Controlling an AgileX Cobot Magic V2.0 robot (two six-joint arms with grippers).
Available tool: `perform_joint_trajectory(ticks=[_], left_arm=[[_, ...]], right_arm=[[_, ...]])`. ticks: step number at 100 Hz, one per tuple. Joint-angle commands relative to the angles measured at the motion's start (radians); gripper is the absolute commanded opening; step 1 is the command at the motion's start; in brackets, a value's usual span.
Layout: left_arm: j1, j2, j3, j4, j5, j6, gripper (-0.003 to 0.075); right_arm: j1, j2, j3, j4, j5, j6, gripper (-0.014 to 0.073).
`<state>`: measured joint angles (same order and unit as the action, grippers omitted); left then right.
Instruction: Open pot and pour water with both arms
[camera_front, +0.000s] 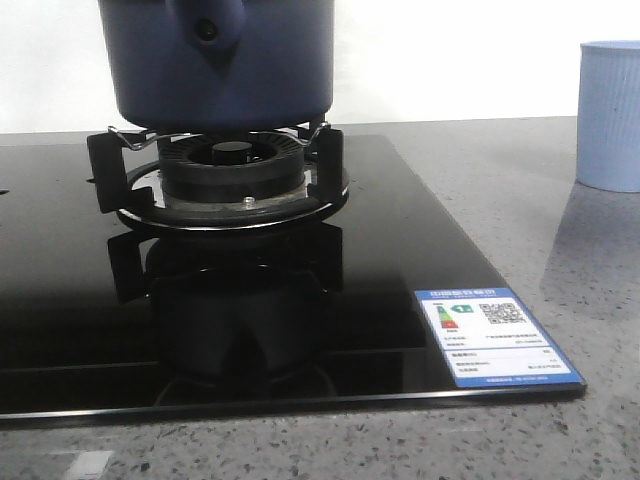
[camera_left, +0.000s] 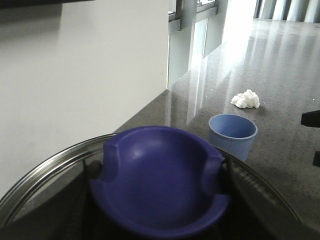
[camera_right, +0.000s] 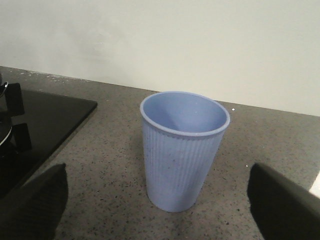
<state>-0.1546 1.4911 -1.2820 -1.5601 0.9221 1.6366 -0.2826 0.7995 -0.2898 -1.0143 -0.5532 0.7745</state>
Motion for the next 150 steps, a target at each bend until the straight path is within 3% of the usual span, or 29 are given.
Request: perform_joint_trajectory(ticks=[1, 95, 101, 118, 138, 150], left_arm=[[-0.021, -0.014, -0.038, -0.091, 0.002, -0.002, 0.0337], [-0.036, 0.065, -0.038, -0.003, -0.020, -0.002, 0.0338], [-0.036, 0.065, -0.038, -0.003, -0.020, -0.002, 0.0365], [-0.036, 0.065, -0.038, -0.003, -0.018, -0.002, 0.0549], [-0.010, 0.022, -0.052, -0.003, 0.039, -0.002, 0.0553], [0.056, -0.042, -0.073, -0.003, 0.074, -0.039, 0.0505]], right_arm=[[-0.007, -0.007, -0.025, 0.022, -0.040, 0.006, 0.0662], [-0.005, -0.007, -0.025, 0.022, -0.040, 0.006, 0.0662], [-0.005, -0.007, -0.025, 0.022, -0.040, 0.006, 0.0662], [-0.005, -0.007, -0.025, 0.022, -0.040, 0.006, 0.0661], [-0.005, -0.007, -0.025, 0.022, -0.047, 0.006, 0.0661], [-0.005, -0.007, -0.025, 0.028, -0.094, 0.006, 0.0661]])
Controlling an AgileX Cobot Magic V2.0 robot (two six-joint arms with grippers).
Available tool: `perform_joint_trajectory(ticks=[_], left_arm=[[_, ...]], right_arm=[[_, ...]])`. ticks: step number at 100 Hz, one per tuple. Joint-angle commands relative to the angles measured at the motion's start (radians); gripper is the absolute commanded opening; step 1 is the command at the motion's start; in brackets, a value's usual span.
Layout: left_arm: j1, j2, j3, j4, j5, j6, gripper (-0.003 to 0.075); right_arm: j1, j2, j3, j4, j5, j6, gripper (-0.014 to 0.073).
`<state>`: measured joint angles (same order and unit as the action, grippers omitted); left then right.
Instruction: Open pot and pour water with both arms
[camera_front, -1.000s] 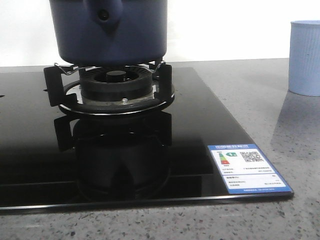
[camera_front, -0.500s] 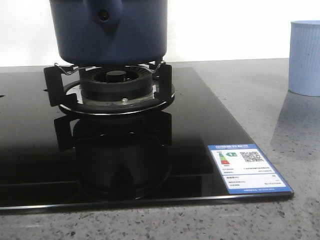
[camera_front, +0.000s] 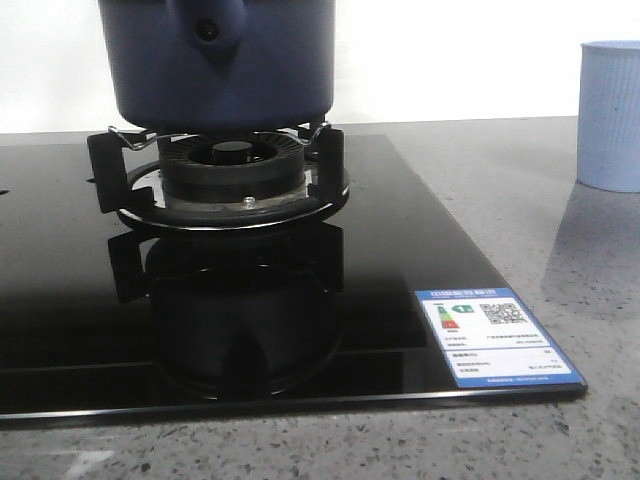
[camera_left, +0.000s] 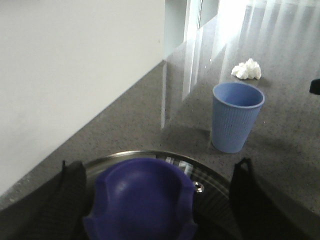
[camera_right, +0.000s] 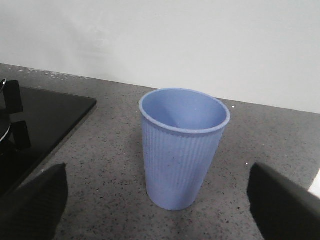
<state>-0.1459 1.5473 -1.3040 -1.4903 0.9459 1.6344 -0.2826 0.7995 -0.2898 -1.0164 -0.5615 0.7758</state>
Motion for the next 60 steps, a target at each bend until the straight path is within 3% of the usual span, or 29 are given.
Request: perform_joint_trajectory(ticks=[1, 7, 16, 25, 28, 42, 53, 60], left_arm=[[0.052, -0.103, -0.053, -0.073, 0.050, -0.042, 0.0493], [0.100, -0.146, -0.059, -0.073, 0.048, -0.082, 0.0426], [0.180, -0.208, -0.061, -0.073, 0.044, -0.112, 0.0260], [0.259, -0.266, -0.061, -0.073, 0.044, -0.112, 0.0043], [0.281, -0.284, -0.061, -0.073, 0.044, -0.112, -0.0025], [0.385, -0.368, -0.061, -0.071, 0.007, -0.167, -0.0020], [0.441, -0.436, -0.061, -0.043, -0.087, -0.222, -0.0020], [0.445, -0.479, -0.061, 0.030, -0.180, -0.271, -0.0020]], right_arm=[[-0.005, -0.007, -0.025, 0.034, -0.093, 0.005, 0.0661], [-0.005, -0.007, -0.025, 0.069, -0.121, 0.005, 0.0660], [-0.005, -0.007, -0.025, 0.167, -0.161, 0.005, 0.0608], [-0.005, -0.007, -0.029, 0.240, -0.209, 0.005, 0.0447], [-0.005, -0.007, -0.031, 0.246, -0.223, 0.005, 0.0355], [-0.005, -0.007, -0.074, 0.246, -0.266, 0.005, -0.0081], [-0.001, -0.007, -0.124, 0.246, -0.220, 0.005, -0.0067], [0.022, -0.013, -0.170, 0.246, -0.098, 0.005, -0.0067]])
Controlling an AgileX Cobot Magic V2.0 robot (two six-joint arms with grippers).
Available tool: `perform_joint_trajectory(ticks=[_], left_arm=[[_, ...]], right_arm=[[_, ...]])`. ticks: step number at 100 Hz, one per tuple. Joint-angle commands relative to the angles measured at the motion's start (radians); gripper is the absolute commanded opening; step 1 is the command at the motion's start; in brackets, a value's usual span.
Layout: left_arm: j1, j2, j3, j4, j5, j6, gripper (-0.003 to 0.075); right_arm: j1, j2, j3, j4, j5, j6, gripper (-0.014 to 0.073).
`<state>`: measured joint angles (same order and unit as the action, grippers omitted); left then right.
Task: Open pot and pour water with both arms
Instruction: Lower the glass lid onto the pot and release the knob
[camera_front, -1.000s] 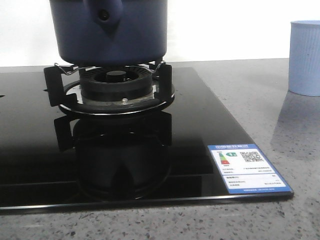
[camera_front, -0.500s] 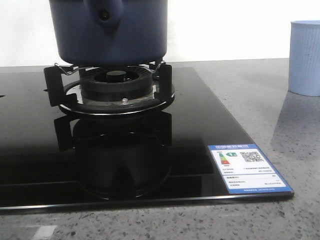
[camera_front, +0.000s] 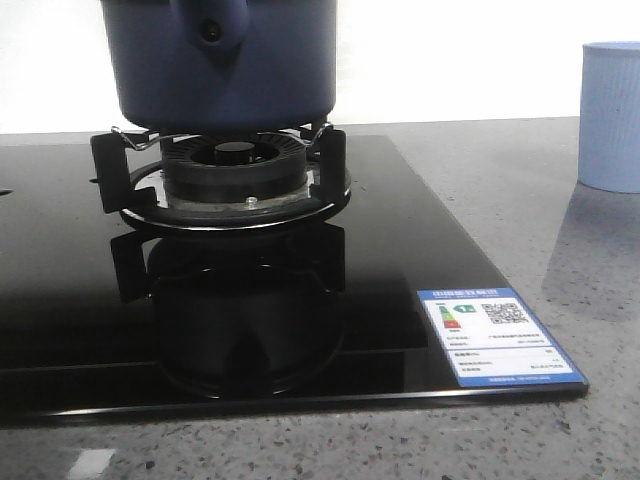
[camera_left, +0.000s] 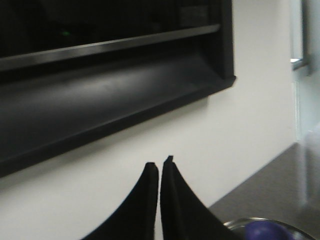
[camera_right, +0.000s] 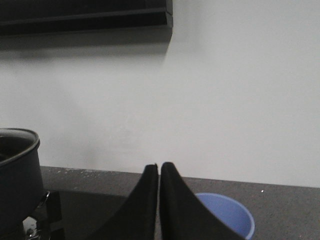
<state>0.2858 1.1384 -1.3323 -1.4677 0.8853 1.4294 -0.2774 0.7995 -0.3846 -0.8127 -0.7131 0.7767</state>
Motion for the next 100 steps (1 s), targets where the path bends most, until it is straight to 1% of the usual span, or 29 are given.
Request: perform_joint_trajectory(ticks=[1, 12, 19, 27, 36, 47, 51, 63, 72, 88, 94, 100], left_arm=[[0.013, -0.074, -0.032, 0.028, -0.129, -0.078, -0.0020], [-0.024, -0.141, -0.013, 0.184, -0.299, -0.170, -0.0020], [-0.054, -0.191, 0.037, 0.239, -0.426, -0.179, -0.0020], [-0.080, -0.261, 0.131, 0.261, -0.533, -0.179, -0.0020], [-0.096, -0.363, 0.266, 0.262, -0.588, -0.165, -0.0020], [-0.110, -0.513, 0.479, 0.257, -0.690, -0.161, -0.0020], [-0.112, -0.582, 0.584, 0.257, -0.723, -0.158, -0.0020], [-0.112, -0.791, 0.801, 0.238, -0.754, -0.158, -0.0020], [-0.126, -0.944, 0.944, 0.155, -0.754, -0.158, -0.0020], [-0.128, -1.139, 1.077, 0.151, -0.738, -0.158, -0.0020], [-0.128, -1.174, 1.100, 0.151, -0.738, -0.158, -0.0020], [-0.128, -1.163, 1.110, 0.151, -0.732, -0.161, -0.0020]], right_arm=[[0.020, -0.013, -0.085, 0.042, 0.087, 0.004, -0.0067], [0.071, -0.047, -0.154, 0.042, 0.338, 0.004, -0.0067], [0.085, -0.074, -0.177, 0.042, 0.414, 0.004, -0.0067], [0.090, -0.113, -0.179, 0.042, 0.424, 0.004, -0.0067], [0.101, -0.157, -0.161, 0.042, 0.415, 0.004, -0.0069], [0.101, -0.229, -0.073, 0.042, 0.326, 0.002, -0.0071], [0.101, -0.257, -0.025, 0.042, 0.303, 0.002, -0.0071], [0.101, -0.341, 0.109, 0.042, 0.258, 0.002, -0.0071], [0.101, -0.410, 0.189, 0.042, 0.262, 0.002, -0.0071], [0.101, -0.506, 0.258, 0.038, 0.314, 0.002, -0.0071], [0.101, -0.523, 0.267, 0.035, 0.347, 0.002, -0.0071], [0.101, -0.530, 0.269, 0.034, 0.369, 0.002, -0.0071]])
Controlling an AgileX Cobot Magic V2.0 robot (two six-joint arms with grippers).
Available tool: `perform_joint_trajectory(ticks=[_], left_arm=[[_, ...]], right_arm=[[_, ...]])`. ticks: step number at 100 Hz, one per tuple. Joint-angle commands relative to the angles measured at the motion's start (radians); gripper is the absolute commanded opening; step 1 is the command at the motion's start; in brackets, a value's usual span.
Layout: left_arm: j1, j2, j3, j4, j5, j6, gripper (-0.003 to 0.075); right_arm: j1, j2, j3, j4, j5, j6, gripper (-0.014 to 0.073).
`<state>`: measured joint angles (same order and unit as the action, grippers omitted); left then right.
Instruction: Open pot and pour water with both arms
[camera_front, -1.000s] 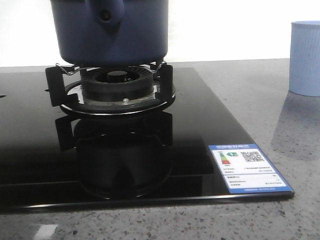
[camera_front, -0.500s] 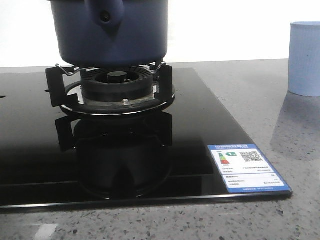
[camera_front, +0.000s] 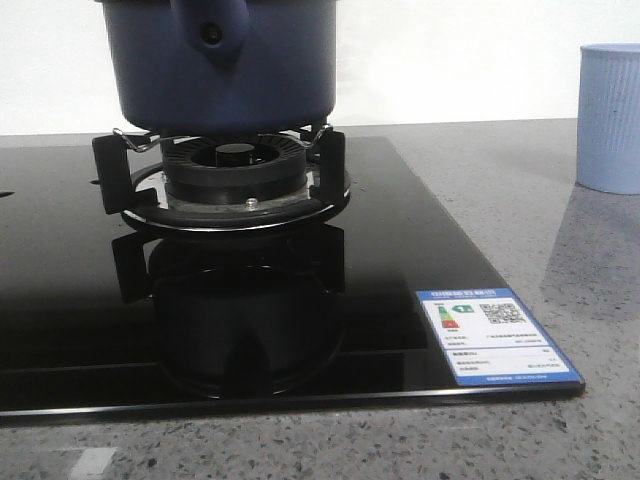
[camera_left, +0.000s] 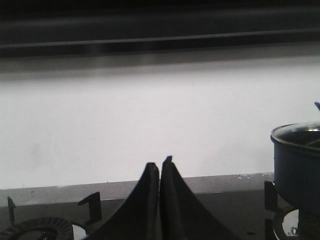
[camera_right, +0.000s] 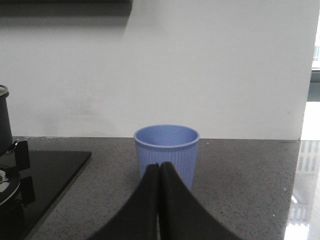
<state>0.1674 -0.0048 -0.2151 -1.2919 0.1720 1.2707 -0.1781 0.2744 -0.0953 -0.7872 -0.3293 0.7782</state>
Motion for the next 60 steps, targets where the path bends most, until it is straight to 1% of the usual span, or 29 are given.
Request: perform_joint_trajectory(ticks=[1, 14, 25, 60], left_arm=[[-0.009, -0.020, -0.005, -0.025, -0.019, -0.005, -0.0020], [-0.009, -0.016, 0.003, -0.032, 0.021, -0.007, -0.0020], [-0.009, -0.016, 0.003, -0.032, 0.054, -0.007, -0.0020], [-0.009, -0.016, 0.003, -0.032, 0.056, -0.007, -0.0020]], right_arm=[[0.002, -0.005, -0.020, 0.008, -0.015, 0.001, -0.0071], [0.002, -0.005, -0.020, 0.008, 0.023, 0.001, -0.0071], [0.002, -0.005, -0.020, 0.008, 0.025, 0.001, -0.0071], [0.002, -0.005, -0.020, 0.008, 0.025, 0.001, -0.0071]])
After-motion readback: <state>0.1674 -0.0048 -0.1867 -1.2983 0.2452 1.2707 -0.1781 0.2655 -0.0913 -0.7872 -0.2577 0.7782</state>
